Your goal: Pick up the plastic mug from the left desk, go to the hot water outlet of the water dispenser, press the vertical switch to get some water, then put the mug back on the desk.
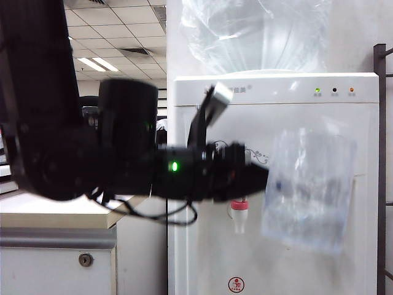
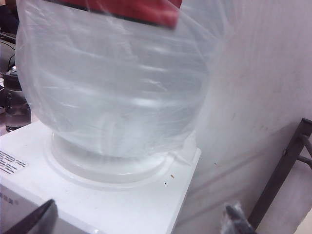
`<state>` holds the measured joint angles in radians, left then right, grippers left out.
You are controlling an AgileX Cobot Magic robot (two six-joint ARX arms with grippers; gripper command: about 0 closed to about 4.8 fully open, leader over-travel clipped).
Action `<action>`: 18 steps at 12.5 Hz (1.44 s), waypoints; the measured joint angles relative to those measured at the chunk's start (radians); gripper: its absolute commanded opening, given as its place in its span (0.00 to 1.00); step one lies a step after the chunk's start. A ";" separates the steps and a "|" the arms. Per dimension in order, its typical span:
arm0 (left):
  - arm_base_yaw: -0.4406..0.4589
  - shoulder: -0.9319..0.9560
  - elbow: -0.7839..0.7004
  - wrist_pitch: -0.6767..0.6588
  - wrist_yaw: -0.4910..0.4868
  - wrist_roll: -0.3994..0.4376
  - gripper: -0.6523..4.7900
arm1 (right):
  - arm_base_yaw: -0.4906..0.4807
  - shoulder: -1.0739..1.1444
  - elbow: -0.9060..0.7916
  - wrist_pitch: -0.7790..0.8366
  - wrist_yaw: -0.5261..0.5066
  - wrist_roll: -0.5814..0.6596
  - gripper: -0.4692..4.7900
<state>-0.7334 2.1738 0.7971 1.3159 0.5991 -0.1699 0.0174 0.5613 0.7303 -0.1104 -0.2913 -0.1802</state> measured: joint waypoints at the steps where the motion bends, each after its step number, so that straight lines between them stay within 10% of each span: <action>1: 0.000 0.008 -0.001 0.000 0.000 0.000 0.11 | 0.000 0.000 0.000 0.000 0.001 0.000 0.93; 18: 0.097 0.028 -0.187 0.040 0.002 0.042 0.11 | 0.000 0.000 0.000 -0.001 0.001 0.000 0.93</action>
<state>-0.6365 2.2017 0.6102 1.3563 0.6010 -0.1280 0.0174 0.5617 0.7303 -0.1116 -0.2905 -0.1802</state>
